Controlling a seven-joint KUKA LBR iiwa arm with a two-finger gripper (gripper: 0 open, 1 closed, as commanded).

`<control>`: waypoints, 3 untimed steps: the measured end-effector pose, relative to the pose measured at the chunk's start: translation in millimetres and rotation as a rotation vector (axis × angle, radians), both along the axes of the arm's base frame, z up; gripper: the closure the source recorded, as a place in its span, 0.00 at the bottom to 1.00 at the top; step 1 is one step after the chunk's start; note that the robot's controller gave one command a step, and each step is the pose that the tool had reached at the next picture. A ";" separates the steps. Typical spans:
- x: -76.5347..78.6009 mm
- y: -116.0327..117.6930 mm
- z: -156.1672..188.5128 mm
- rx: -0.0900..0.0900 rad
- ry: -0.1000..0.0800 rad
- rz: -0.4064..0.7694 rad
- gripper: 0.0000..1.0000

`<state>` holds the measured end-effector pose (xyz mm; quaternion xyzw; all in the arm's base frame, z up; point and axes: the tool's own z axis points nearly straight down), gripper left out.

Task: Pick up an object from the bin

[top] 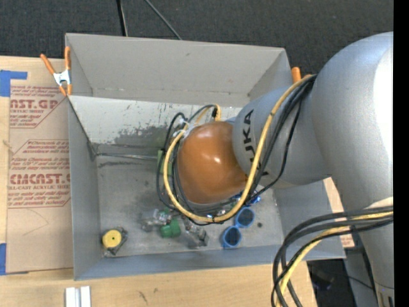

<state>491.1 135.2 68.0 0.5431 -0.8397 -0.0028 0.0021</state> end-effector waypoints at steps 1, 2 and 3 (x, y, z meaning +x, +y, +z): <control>48.2 -48.4 11.5 -0.002 -0.012 -0.090 0.00; -9.6 -14.2 0.9 0.000 -0.003 -0.065 0.00; -7.1 -16.6 1.3 -0.001 -0.006 -0.070 1.00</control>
Offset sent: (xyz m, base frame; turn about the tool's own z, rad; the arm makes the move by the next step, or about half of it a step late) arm 0.0457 -0.0456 0.0112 0.0815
